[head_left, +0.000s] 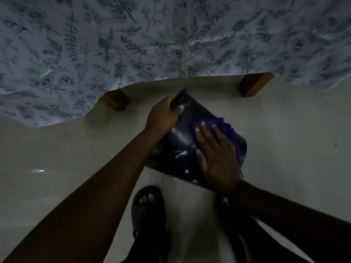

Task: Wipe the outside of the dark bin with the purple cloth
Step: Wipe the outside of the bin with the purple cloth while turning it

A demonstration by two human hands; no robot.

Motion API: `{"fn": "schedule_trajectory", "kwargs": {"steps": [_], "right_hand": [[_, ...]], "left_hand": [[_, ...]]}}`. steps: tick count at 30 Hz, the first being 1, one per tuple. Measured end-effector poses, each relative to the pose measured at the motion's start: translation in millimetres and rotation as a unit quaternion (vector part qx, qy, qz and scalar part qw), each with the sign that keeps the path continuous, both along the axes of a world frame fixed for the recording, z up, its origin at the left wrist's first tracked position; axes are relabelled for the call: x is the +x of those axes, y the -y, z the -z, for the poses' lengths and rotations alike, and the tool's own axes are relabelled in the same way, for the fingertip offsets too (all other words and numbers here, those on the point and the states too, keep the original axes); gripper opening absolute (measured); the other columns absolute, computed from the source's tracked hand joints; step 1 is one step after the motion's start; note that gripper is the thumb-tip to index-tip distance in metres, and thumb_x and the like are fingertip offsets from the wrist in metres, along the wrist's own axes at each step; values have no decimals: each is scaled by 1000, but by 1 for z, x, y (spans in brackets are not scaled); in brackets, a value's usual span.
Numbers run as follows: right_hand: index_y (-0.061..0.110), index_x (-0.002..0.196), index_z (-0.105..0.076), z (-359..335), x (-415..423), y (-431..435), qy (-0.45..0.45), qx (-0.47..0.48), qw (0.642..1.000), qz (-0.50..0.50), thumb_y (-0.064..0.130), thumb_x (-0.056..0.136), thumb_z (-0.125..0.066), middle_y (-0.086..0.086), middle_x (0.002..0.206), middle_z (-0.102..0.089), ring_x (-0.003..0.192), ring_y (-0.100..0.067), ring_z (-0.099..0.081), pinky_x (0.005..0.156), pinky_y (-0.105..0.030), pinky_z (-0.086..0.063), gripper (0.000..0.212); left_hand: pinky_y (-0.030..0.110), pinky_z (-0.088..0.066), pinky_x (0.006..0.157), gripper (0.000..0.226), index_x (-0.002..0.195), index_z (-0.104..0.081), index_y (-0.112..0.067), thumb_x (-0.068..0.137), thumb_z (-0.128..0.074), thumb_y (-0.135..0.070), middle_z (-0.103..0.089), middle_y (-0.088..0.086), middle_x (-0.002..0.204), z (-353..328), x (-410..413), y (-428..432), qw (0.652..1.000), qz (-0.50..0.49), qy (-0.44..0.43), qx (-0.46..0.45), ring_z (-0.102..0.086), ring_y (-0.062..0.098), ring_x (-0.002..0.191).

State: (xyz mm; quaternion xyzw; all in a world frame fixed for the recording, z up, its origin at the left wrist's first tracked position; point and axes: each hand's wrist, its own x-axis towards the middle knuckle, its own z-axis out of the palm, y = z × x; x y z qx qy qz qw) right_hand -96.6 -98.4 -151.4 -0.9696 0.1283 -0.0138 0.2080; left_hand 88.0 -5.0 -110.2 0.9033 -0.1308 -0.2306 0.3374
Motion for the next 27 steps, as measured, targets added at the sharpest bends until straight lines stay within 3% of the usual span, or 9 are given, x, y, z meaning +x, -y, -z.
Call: {"fn": "schedule_trajectory", "kwargs": {"steps": [5, 9, 13, 16, 19, 22, 25, 27], "right_hand": [[24, 150, -27, -2, 25, 3, 9, -32, 999, -34, 43, 100, -28, 3, 159, -23, 144, -24, -23, 107, -43, -29, 54], [15, 149, -27, -2, 58, 37, 30, 8, 999, 25, 42, 100, -35, -8, 152, -37, 138, -23, -36, 110, -44, -33, 57], [13, 140, -41, 3, 64, 60, 18, 44, 991, 126, 42, 99, -28, -10, 135, -55, 121, -27, -53, 99, -41, -43, 52], [16, 148, -31, 4, 31, 32, 18, 24, 996, 88, 36, 100, -30, -8, 151, -39, 139, -25, -36, 112, -41, -31, 53], [24, 151, -22, 6, 12, 19, 15, 0, 1000, 19, 39, 99, -30, -1, 159, -22, 148, -22, -14, 116, -42, -21, 55], [28, 152, -16, 8, 17, 16, 22, -34, 998, -40, 41, 100, -28, 3, 161, -15, 149, -21, -10, 116, -43, -21, 54], [24, 150, -27, 4, 38, 30, 43, -14, 998, -35, 41, 101, -31, -2, 157, -29, 144, -22, -26, 112, -36, -23, 52], [22, 145, -36, 4, 62, 54, 26, 74, 996, 47, 39, 101, -31, -5, 146, -44, 132, -23, -44, 106, -36, -33, 47]], "left_hand": [[34, -51, 84, 25, 111, -62, -14, 94, -54, -31, -68, 5, 105, -4, 3, 3, 999, 17, -28, -32, -64, 21, 97], [31, -55, 82, 30, 117, -59, -20, 89, -65, -30, -69, 0, 106, -8, -5, -20, 976, -20, -158, -146, -68, 17, 95], [31, -54, 74, 22, 109, -60, -19, 92, -59, -32, -71, 7, 94, -1, -22, -36, 989, -3, -91, -120, -69, 18, 83], [18, -52, 71, 17, 105, -61, -22, 92, -59, -33, -70, -4, 95, -1, -16, -36, 991, 8, -80, -104, -67, 6, 85], [2, -42, 59, 10, 100, -58, -23, 93, -59, -31, -64, -15, 85, -1, -10, -31, 994, 30, -54, -91, -59, -14, 70], [7, -43, 63, 10, 100, -57, -20, 94, -57, -29, -63, -10, 86, -1, -7, -26, 993, 58, -56, -88, -58, -7, 73], [20, -47, 70, 13, 102, -56, -18, 94, -57, -28, -65, -4, 91, -3, -3, -20, 992, 55, -70, -93, -60, 6, 81], [12, -45, 66, 11, 101, -56, -20, 94, -56, -29, -62, -10, 87, -5, -3, -15, 992, 49, -66, -92, -58, 2, 79]]}}
